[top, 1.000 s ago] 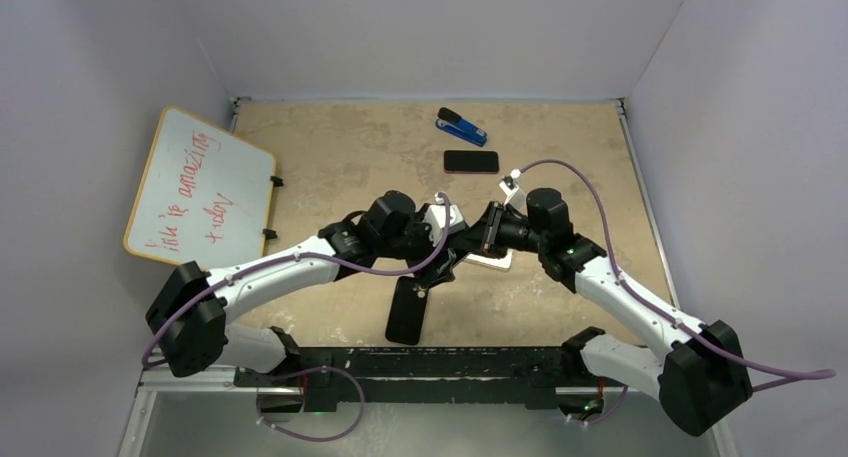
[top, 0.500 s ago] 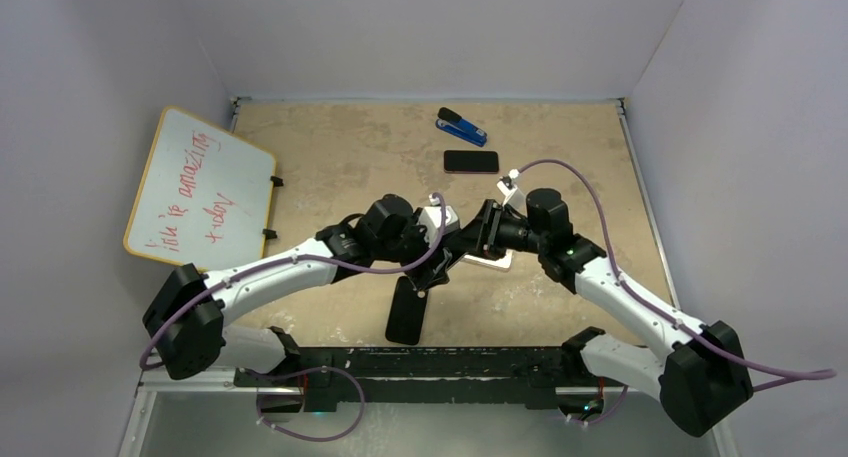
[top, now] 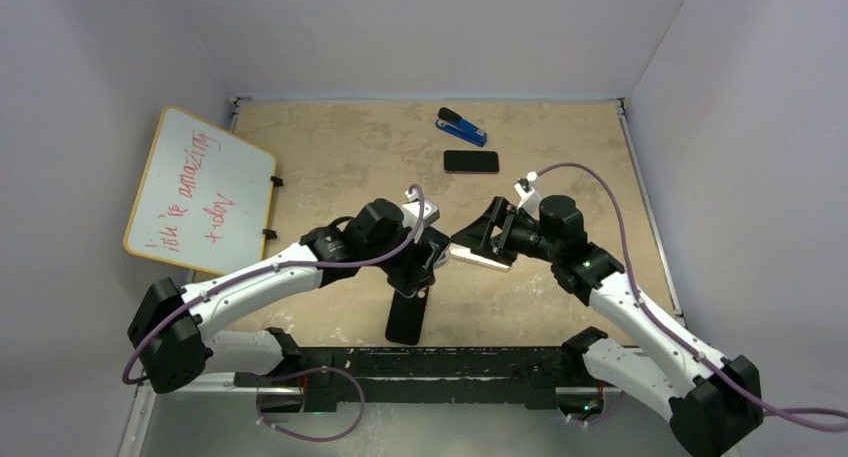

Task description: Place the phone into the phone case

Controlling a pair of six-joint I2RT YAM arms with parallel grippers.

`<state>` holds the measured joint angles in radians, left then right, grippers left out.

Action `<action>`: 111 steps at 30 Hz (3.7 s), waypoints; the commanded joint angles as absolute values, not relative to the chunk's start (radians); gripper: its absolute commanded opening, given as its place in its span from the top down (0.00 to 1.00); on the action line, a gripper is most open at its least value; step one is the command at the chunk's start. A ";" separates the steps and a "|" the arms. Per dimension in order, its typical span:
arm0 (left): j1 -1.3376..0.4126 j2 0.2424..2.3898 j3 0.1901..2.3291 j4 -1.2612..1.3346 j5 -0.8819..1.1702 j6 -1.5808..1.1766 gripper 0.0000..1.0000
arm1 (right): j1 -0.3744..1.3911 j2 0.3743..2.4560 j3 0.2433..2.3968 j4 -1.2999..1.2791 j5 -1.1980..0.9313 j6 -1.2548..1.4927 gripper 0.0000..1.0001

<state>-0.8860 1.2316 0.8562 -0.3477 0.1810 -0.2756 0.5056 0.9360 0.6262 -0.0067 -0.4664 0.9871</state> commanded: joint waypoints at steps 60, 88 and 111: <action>-1.109 1.444 0.728 -0.476 -0.154 -0.959 0.41 | 0.509 0.707 0.578 -0.285 -0.307 0.902 0.01; -1.141 1.407 0.779 -0.558 -0.186 -0.969 0.10 | 0.509 0.696 0.575 -0.273 -0.285 0.910 0.01; -0.786 1.165 0.605 -0.427 0.111 -0.779 0.40 | 0.700 0.890 0.470 -0.054 -0.227 1.054 0.40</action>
<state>-0.8360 1.1763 0.6502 -0.5240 -0.0227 -0.8211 0.6067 0.8158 0.4484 -0.1276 -0.3202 1.0279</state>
